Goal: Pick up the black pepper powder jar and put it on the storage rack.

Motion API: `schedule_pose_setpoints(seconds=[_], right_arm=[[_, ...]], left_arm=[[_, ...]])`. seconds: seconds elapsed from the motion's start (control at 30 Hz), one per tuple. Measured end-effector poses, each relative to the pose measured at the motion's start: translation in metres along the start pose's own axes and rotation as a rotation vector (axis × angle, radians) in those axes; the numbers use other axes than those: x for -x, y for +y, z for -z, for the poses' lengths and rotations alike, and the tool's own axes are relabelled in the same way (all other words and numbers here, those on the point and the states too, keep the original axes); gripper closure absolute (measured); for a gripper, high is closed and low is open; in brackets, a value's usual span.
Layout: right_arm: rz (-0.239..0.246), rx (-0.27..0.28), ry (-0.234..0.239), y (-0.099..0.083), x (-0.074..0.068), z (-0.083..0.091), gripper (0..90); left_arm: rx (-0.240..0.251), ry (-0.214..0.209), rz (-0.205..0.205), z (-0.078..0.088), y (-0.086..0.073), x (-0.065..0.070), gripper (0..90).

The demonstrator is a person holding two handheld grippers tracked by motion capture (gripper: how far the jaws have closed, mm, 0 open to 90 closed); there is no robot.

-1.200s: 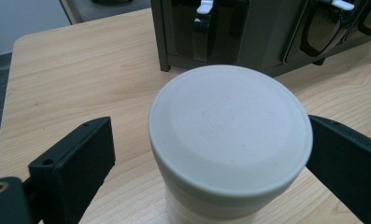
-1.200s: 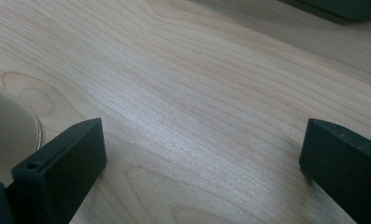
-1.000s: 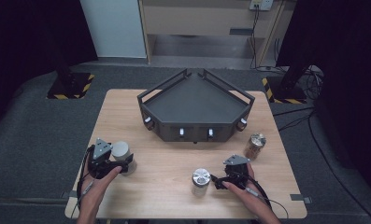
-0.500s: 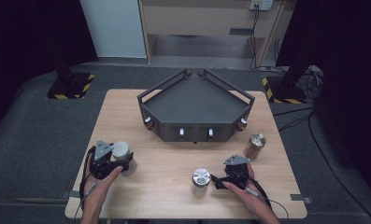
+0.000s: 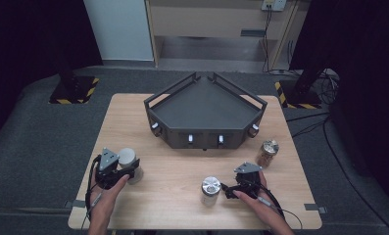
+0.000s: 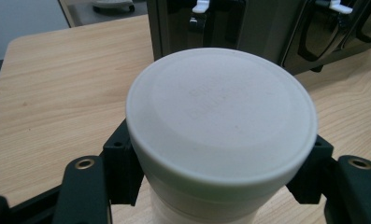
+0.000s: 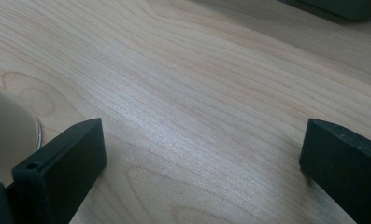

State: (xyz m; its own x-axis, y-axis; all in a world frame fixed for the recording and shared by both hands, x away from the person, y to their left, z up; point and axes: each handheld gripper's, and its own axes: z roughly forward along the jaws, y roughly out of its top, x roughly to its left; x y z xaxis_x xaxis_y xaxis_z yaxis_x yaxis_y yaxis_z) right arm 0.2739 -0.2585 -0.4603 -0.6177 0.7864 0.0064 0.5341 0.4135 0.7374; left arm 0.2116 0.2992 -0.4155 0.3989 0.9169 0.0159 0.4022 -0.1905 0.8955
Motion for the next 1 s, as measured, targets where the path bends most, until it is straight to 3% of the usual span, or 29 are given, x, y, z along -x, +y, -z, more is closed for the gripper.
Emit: schedule_pose_setpoints(seconds=[0.23,1.0], right_arm=[[0.000,0.000,0.000,0.000,0.000,0.000,0.7],[0.000,0.000,0.000,0.000,0.000,0.000,0.7]], left_arm=[[0.008,-0.021,-0.044,0.006,0.015,0.003,32.9],[0.003,-0.100,-0.090,0.011,0.031,-0.007,32.9]])
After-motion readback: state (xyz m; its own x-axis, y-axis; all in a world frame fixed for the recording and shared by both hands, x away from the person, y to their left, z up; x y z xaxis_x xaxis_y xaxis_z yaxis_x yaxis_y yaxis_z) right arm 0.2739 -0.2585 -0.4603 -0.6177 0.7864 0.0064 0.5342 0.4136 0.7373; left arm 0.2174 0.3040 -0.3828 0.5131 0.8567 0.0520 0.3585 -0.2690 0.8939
